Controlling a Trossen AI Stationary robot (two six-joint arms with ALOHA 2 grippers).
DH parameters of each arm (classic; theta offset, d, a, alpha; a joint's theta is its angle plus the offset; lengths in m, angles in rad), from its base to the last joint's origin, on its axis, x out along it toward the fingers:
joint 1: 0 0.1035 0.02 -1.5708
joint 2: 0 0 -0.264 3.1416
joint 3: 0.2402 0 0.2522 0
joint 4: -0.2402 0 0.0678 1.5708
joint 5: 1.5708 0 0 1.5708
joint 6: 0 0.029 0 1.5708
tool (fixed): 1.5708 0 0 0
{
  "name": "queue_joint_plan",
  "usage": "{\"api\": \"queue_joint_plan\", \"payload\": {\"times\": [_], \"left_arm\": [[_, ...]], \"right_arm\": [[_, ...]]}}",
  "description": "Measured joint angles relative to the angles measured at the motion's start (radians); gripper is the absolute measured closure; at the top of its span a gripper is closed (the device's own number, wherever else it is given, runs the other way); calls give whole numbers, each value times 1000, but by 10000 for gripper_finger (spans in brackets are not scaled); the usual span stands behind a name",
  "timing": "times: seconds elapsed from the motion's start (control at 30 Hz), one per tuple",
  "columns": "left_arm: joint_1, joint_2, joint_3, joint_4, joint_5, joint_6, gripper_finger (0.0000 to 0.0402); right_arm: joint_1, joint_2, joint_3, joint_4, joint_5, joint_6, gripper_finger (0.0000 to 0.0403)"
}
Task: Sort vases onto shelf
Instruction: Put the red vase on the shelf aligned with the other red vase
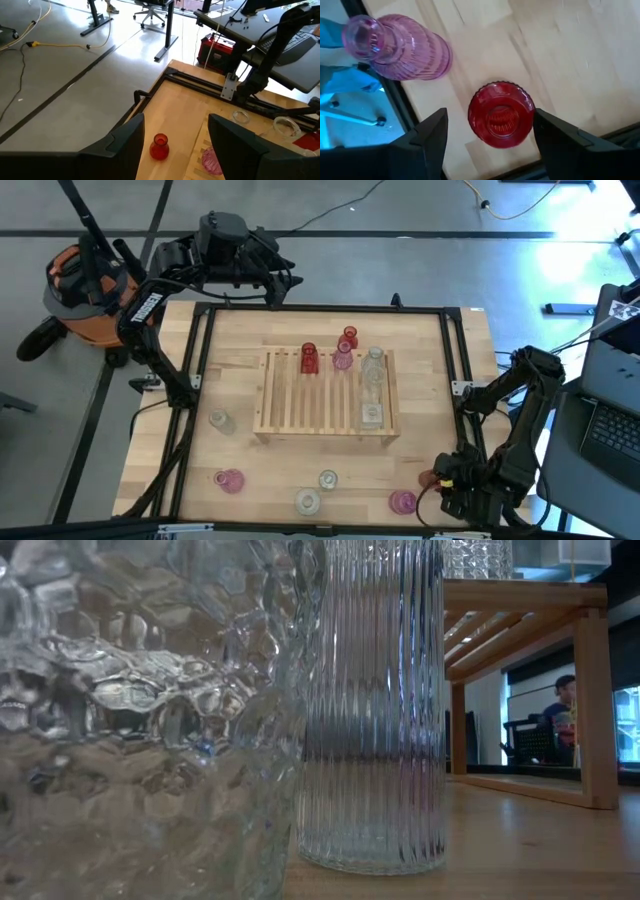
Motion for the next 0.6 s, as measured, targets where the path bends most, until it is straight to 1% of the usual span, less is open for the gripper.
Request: {"api": "queue_joint_plan", "payload": {"times": [0.1, 0.27, 0.43, 0.5, 0.6], "left_arm": [[0, 0, 0, 0, 0, 0, 190], [0, 0, 0, 0, 0, 0, 190], [-7, 0, 0, 0, 1, -3, 190], [-8, 0, 0, 0, 1, -5, 190], [-7, 0, 0, 0, 1, -28, 190]], "right_arm": [[0, 9, -25, 37, 2, 12, 162], [0, 16, -133, 183, -19, 24, 162], [0, 8, -218, 339, 18, 24, 161], [0, 7, -227, 337, 41, 24, 161], [-2, 11, -231, 288, 84, 26, 162]]}}
